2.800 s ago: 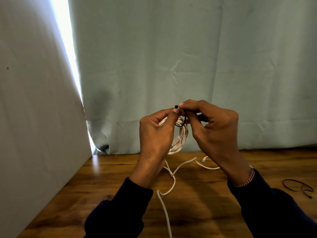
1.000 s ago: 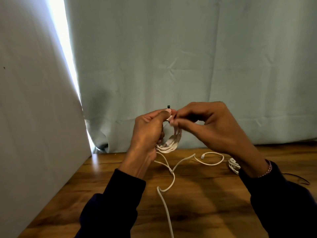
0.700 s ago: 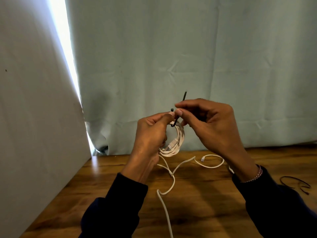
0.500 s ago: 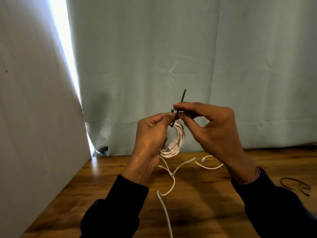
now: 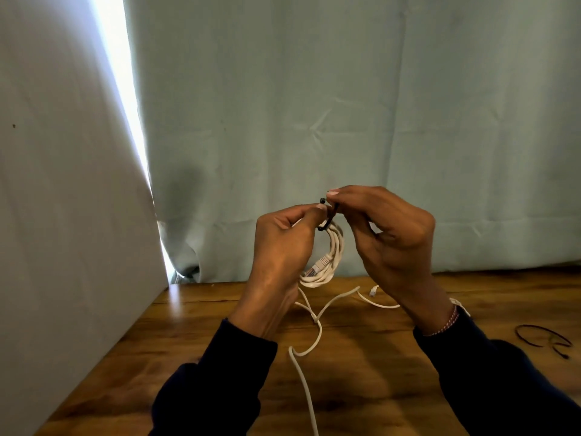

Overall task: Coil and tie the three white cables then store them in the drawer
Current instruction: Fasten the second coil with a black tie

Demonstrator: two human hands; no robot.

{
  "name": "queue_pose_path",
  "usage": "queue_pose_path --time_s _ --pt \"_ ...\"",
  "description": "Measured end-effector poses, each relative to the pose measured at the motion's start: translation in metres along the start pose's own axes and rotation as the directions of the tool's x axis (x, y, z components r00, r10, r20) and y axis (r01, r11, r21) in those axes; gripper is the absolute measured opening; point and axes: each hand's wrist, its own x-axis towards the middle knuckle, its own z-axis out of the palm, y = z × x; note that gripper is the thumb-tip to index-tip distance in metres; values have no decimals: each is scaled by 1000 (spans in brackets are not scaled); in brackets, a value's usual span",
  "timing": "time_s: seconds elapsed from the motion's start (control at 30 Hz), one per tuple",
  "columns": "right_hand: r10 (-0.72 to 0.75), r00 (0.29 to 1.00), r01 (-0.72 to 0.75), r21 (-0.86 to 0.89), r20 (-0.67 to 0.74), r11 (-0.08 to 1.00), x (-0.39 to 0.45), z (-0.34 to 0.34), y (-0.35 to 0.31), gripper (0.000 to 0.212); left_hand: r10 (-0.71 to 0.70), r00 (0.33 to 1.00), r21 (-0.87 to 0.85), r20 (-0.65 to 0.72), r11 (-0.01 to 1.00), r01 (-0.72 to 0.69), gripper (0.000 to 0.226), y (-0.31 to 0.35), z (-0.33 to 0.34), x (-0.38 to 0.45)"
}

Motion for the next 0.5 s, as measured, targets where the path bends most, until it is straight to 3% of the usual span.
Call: queue_pose_path --time_s 0.1,0.2,0.37,0.5 --pt "184 982 -171 226 -36 959 -1 5 -1 18 -7 1000 -8 -12 1000 7 19 4 0 -3" --pt "296 955 -271 314 -35 910 -4 8 -3 21 3 1000 -2 -28 1000 -3 16 4 0 -3" --pt "362 931 -323 361 -43 875 -5 10 -6 22 7 999 -7 -35 1000 -7 16 6 0 -4" --pt "307 950 -272 338 -55 901 -4 10 -7 23 -3 999 0 -40 1000 3 18 5 0 -4"
